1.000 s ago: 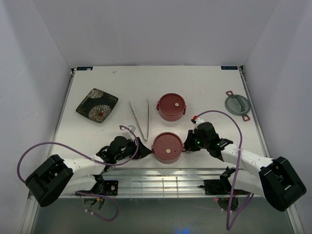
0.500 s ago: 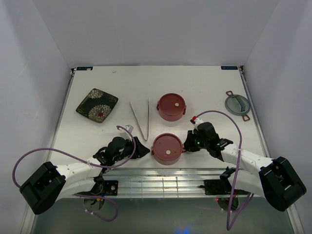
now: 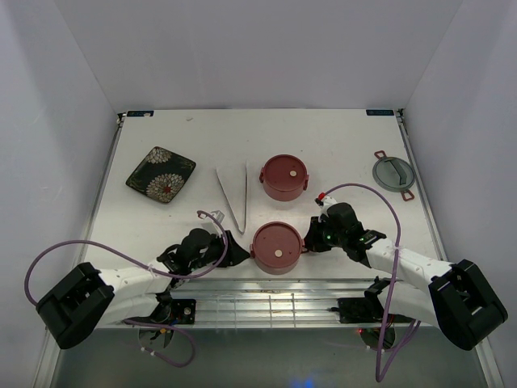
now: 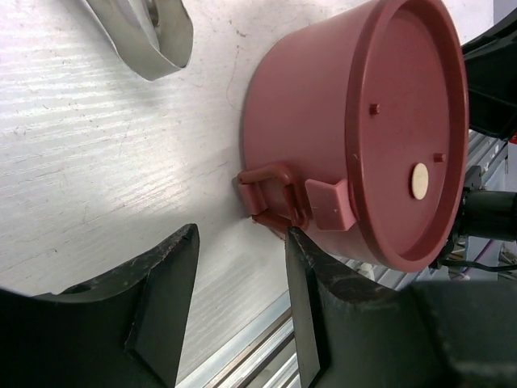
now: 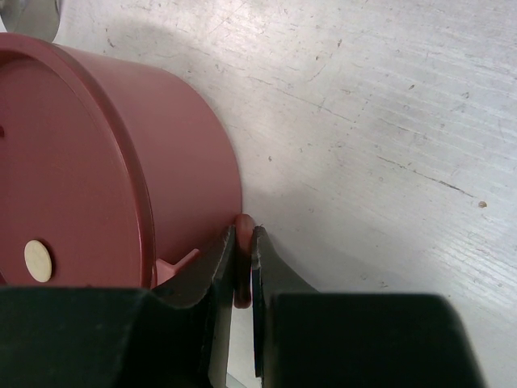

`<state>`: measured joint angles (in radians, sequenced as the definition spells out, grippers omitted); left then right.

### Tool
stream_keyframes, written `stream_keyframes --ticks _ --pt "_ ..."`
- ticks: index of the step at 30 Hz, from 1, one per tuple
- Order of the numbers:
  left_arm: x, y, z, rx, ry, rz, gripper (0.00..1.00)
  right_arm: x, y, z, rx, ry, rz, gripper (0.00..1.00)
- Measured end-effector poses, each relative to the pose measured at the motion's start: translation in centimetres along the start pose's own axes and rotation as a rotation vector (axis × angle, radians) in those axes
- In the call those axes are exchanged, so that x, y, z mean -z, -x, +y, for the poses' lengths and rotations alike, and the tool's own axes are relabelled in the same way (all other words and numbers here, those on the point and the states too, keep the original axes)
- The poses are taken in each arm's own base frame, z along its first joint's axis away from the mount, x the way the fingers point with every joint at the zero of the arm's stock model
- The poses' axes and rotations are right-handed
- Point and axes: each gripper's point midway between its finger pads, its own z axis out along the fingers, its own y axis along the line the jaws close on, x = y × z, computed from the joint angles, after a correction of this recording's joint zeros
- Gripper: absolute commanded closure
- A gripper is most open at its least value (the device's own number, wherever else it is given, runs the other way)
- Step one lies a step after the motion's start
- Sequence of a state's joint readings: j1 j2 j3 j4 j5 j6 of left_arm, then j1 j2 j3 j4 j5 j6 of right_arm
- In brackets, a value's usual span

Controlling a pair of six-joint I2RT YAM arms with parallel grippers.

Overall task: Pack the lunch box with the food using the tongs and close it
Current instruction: Pick up the packing box from the center of the board.

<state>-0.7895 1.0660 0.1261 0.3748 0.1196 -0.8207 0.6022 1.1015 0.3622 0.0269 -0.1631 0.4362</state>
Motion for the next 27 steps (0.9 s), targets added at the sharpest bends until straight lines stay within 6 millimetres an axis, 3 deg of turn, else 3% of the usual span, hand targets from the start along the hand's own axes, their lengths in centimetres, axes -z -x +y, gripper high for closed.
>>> stream_keyframes --ticks 27 --pt "-0.1 -0.8 -1.5 0.003 -0.067 0.022 0.43 0.1 -0.3 0.2 -0.003 0.017 0.004 0.92"
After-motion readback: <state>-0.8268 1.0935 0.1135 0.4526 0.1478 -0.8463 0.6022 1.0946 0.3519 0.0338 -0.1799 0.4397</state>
